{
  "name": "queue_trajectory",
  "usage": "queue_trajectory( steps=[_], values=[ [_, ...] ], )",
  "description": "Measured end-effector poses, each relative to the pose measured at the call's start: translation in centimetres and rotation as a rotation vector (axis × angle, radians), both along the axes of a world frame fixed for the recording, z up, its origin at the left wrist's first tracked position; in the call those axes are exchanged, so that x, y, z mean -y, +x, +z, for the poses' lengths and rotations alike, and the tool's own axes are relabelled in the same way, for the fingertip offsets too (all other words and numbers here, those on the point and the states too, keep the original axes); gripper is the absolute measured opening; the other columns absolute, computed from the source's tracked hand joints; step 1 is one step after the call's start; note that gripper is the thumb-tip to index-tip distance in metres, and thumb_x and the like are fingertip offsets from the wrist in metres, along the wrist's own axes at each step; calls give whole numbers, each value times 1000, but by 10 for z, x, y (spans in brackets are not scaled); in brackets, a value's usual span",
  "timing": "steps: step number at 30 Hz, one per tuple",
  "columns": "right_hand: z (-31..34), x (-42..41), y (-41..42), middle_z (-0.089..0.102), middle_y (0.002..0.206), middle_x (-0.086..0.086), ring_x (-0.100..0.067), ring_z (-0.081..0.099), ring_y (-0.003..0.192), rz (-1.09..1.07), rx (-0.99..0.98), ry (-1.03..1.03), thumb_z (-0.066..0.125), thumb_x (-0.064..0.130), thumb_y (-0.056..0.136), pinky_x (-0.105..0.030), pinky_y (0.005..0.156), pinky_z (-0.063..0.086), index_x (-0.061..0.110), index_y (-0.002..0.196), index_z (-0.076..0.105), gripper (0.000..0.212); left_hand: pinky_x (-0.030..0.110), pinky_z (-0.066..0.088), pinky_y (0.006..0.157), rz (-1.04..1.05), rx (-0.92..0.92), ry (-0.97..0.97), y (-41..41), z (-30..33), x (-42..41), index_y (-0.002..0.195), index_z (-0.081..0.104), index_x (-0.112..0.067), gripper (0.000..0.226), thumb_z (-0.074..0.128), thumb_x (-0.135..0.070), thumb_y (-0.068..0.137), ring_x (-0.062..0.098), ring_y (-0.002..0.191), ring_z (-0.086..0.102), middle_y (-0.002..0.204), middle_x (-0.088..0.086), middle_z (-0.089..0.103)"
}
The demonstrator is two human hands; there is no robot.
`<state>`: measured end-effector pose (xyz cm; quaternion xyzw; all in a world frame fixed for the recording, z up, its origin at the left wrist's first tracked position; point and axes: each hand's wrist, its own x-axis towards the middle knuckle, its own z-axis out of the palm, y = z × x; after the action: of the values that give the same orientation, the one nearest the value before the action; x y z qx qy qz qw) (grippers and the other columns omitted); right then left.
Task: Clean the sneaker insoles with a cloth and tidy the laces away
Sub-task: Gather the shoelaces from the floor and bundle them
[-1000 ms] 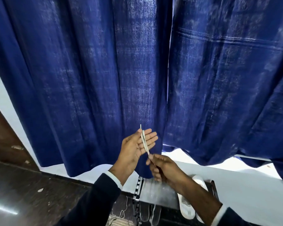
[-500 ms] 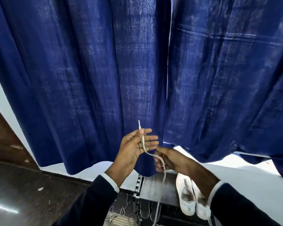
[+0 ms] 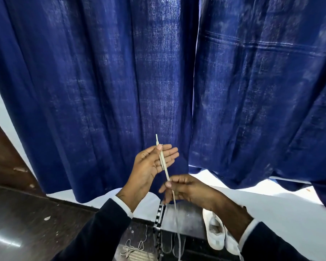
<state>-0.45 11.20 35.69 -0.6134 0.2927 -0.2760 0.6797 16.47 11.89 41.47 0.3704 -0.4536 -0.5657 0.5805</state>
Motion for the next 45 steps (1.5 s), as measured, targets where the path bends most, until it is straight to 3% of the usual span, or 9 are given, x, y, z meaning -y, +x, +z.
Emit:
queue_trajectory(
  steps=[5, 10, 15, 19, 27, 33, 36, 40, 45],
  values=[
    [-14, 17, -8, 63, 71, -6, -19, 66, 72, -117, -101, 41, 55, 26, 103, -26, 76, 55, 6, 109, 75, 29, 38, 63, 84, -90, -8, 6, -4, 6, -6, 118, 66, 3, 35, 44, -22, 107, 36, 101, 74, 112, 23, 74],
    [6, 41, -26, 34, 52, 4, -11, 32, 48, -133, -177, 314, 54, 23, 99, -25, 56, 43, 17, 70, 63, 31, 36, 64, 71, -250, 143, 81, -2, -1, -12, 109, 71, 0, 32, 48, -23, 105, 28, 79, 77, 104, 25, 75],
    [59, 61, -31, 27, 47, 10, -4, 21, 37, -195, -282, 275, 44, 23, 97, -17, 38, 22, 20, 65, 51, 33, 47, 62, 85, -286, 341, 180, -6, -22, -10, 109, 72, 2, 35, 55, -27, 102, 35, 89, 76, 102, 23, 76],
    [79, 51, -26, 27, 54, 9, -3, 20, 40, -254, -152, 150, 49, 31, 103, -16, 36, 16, 14, 87, 65, 28, 49, 57, 96, -72, 219, 236, -7, -35, -4, 112, 72, 1, 34, 56, -27, 103, 33, 98, 75, 104, 17, 77],
    [39, -12, 2, 31, 59, 5, -7, 17, 50, -191, -17, 35, 52, 35, 104, -17, 41, 16, 14, 106, 69, 27, 39, 62, 86, 97, 11, 168, -11, -30, 7, 112, 71, 1, 33, 55, -26, 103, 30, 101, 74, 108, 20, 76],
    [-14, -15, 0, 34, 59, 2, -9, 25, 50, -193, 11, 228, 52, 35, 103, -20, 46, 25, 13, 89, 65, 29, 39, 60, 92, -52, -167, 96, -13, -14, 5, 122, 66, 2, 33, 50, -22, 104, 33, 109, 72, 116, 20, 73],
    [-26, -5, -9, 32, 59, 2, -11, 26, 51, -202, -46, 282, 53, 36, 104, -22, 49, 26, 15, 81, 60, 32, 36, 62, 84, -112, -134, 98, -12, -9, 1, 120, 68, 0, 32, 53, -22, 102, 31, 102, 74, 114, 20, 74],
    [-6, 21, -20, 32, 51, 6, -8, 27, 45, -330, -126, 302, 50, 29, 105, -20, 46, 26, 19, 75, 51, 32, 38, 63, 82, -258, 106, 101, -9, -14, -6, 115, 71, -2, 29, 54, -20, 102, 29, 88, 76, 109, 22, 75],
    [54, 40, -24, 32, 53, 6, -7, 27, 44, -366, -117, 120, 54, 34, 103, -19, 42, 25, 18, 79, 58, 29, 38, 62, 84, -194, 274, 144, -13, -29, -8, 114, 72, -1, 28, 57, -22, 102, 33, 92, 76, 102, 18, 77]
  ],
)
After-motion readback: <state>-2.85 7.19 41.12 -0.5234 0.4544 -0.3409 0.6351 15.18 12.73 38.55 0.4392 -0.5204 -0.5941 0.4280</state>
